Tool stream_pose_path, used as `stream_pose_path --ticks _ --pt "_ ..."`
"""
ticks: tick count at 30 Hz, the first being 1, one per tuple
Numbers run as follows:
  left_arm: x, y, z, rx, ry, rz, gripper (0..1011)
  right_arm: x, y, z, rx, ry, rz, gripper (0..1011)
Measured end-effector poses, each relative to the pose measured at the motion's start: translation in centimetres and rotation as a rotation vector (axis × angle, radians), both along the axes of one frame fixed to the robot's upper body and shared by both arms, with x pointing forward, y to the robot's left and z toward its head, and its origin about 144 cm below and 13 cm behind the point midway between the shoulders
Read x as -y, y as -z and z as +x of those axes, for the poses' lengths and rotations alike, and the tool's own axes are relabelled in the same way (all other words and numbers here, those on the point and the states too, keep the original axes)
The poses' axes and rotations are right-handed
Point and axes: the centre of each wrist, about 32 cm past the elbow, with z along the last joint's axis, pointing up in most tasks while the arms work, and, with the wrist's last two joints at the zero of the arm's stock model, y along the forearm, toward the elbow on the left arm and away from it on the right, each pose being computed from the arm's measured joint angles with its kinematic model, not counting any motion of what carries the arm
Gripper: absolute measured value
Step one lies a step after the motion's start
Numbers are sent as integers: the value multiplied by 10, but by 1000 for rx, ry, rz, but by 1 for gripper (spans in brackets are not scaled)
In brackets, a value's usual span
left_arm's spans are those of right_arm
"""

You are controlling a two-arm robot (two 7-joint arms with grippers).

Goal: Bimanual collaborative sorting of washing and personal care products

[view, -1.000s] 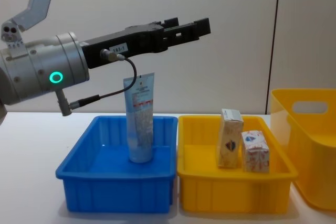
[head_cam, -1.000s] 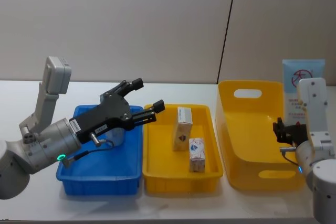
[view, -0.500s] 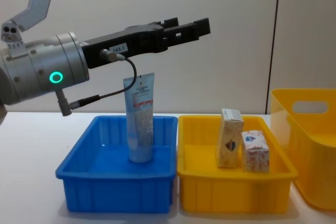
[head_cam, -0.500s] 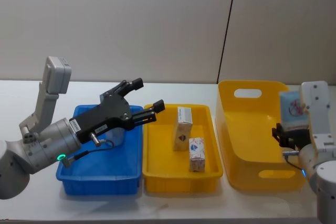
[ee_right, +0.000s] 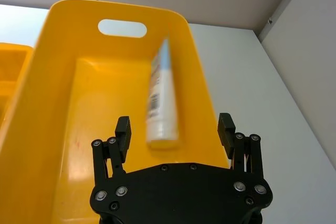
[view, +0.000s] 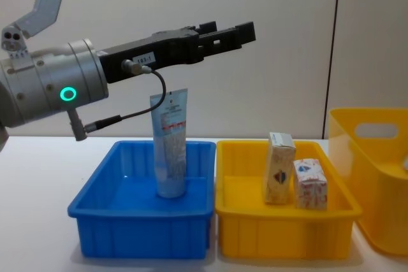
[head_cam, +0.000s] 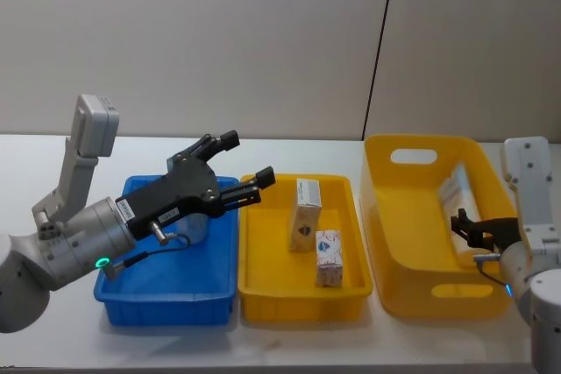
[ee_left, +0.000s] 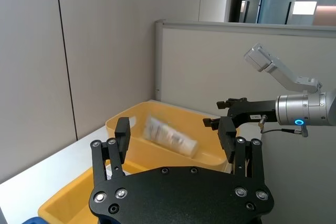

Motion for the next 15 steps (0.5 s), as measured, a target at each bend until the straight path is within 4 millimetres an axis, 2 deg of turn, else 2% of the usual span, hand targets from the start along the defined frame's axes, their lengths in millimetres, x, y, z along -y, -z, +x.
stream_pose_path --ticks 15 --pt "0 0 0 0 0 0 1001 1 -2 -2 5 -11 15 1003"
